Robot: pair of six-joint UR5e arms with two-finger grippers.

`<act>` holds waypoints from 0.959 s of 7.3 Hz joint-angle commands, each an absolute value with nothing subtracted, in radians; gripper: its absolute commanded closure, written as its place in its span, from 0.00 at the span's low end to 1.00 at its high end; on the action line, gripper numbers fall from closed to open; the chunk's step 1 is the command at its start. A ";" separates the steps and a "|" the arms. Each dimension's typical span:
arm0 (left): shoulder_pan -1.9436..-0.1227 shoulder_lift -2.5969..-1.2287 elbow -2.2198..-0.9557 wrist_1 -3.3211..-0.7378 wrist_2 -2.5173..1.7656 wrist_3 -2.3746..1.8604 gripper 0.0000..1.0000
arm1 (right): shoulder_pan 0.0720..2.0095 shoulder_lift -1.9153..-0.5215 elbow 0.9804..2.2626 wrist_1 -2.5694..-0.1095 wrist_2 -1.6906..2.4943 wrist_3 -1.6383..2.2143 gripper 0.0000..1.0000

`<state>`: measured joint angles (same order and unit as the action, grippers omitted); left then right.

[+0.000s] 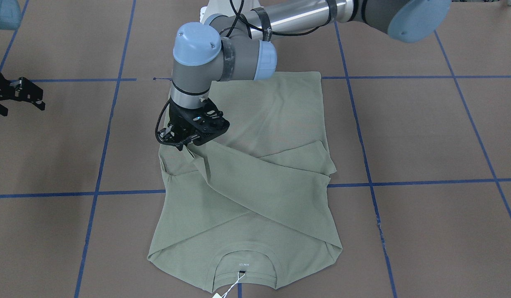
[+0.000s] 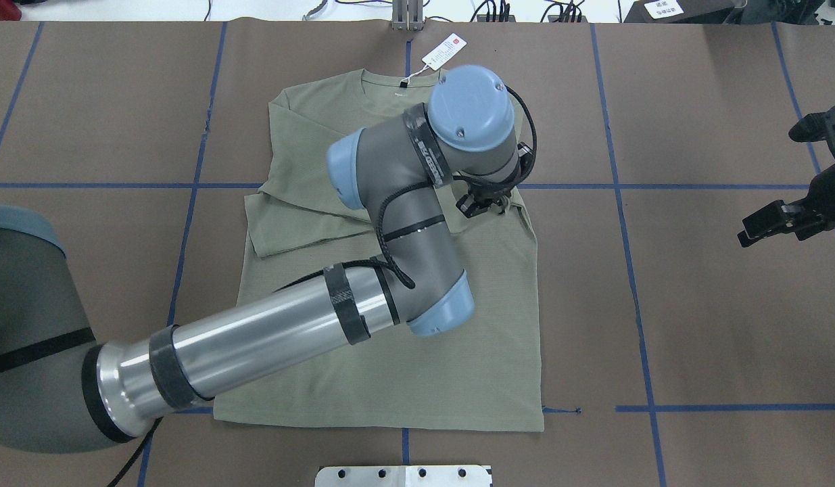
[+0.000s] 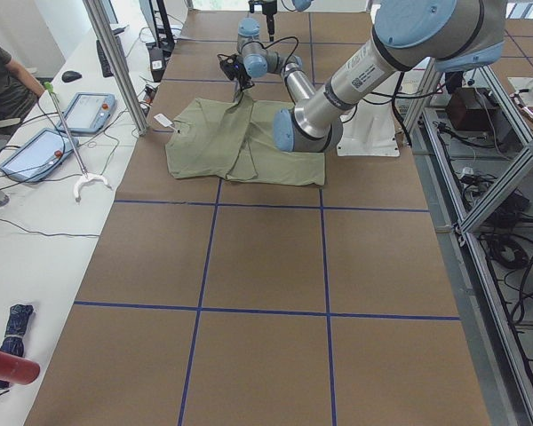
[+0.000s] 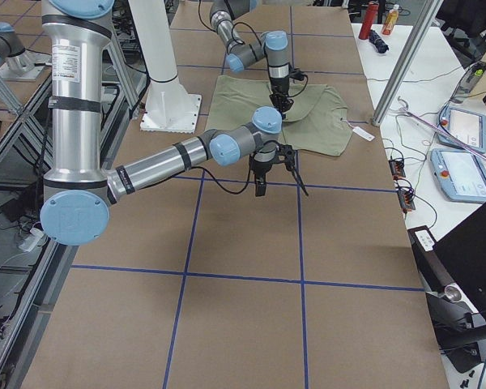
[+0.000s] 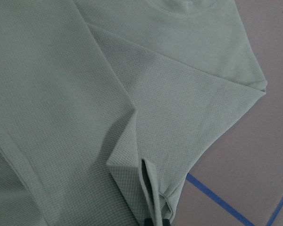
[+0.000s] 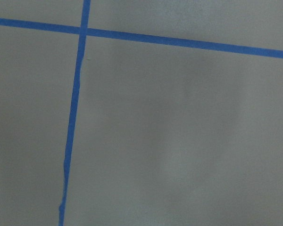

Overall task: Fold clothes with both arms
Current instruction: 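Lay the second sleeve over the first and release with the left gripper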

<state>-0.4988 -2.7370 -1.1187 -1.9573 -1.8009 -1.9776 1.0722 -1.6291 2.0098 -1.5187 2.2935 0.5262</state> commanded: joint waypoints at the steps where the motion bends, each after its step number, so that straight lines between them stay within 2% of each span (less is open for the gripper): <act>1: -0.436 -2.729 -1.048 -2.138 -1.671 -1.952 0.00 | 1.072 -1.623 2.010 -1.519 2.298 0.531 0.00; 3: -0.474 -2.692 -1.060 -2.129 -1.683 -1.840 0.00 | 1.072 -1.617 2.014 -1.516 2.315 0.532 0.00; 4: -0.480 -2.651 -1.112 -2.117 -1.698 -1.786 0.00 | 1.072 -1.614 2.022 -1.514 2.313 0.543 0.00; 7: -0.500 -2.483 -1.404 -1.876 -1.700 -1.622 0.00 | 0.935 -1.589 2.033 -1.311 2.237 0.905 0.00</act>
<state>-0.4926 -2.5583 -1.2705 -1.9917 -1.6977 -1.7152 1.0123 -1.5951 2.0298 -1.4105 2.2864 0.7477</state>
